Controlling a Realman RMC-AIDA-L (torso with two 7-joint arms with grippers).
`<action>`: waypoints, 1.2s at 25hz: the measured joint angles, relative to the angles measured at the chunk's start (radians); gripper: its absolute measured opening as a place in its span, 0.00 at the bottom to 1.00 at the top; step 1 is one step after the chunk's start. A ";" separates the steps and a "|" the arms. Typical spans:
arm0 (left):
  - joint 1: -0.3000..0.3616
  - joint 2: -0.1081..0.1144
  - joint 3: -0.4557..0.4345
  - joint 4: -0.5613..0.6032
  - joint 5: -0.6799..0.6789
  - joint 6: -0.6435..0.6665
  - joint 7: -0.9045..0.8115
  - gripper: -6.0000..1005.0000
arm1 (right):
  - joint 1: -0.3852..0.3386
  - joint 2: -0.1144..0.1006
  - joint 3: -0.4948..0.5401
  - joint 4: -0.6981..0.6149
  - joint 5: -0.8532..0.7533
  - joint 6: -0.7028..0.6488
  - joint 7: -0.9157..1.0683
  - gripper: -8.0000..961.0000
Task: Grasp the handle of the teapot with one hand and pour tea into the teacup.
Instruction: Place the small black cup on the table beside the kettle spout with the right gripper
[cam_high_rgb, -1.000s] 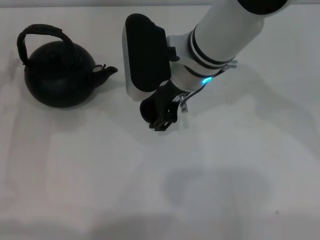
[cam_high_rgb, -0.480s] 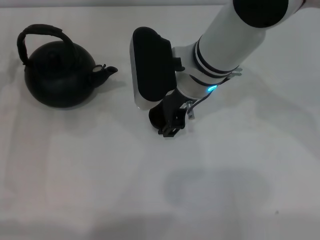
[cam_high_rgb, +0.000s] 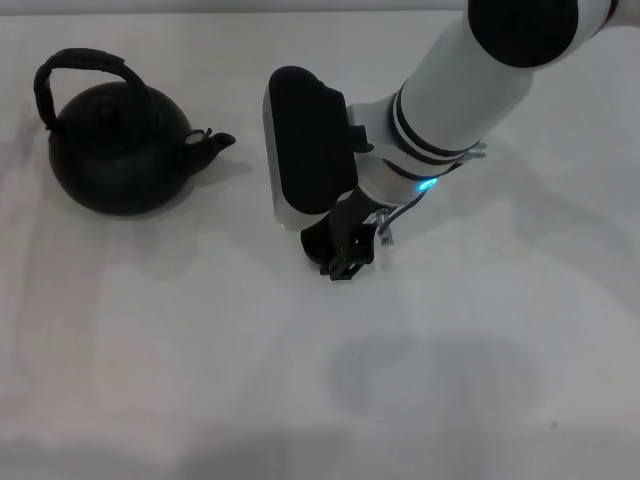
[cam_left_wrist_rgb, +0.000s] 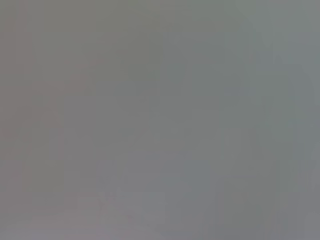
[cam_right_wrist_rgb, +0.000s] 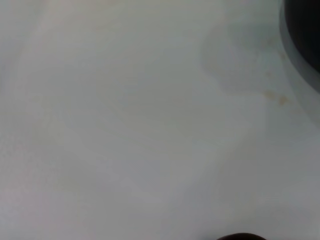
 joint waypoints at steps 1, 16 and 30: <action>0.000 0.001 0.000 0.000 0.000 0.000 0.000 0.85 | 0.000 0.000 -0.002 0.000 0.000 -0.002 0.000 0.79; 0.004 0.003 0.000 0.000 -0.001 0.010 0.000 0.85 | -0.012 0.000 0.003 0.001 -0.005 -0.026 0.000 0.85; 0.013 0.002 0.000 0.000 0.000 0.029 0.000 0.85 | -0.091 0.000 0.007 -0.041 -0.008 -0.100 -0.003 0.87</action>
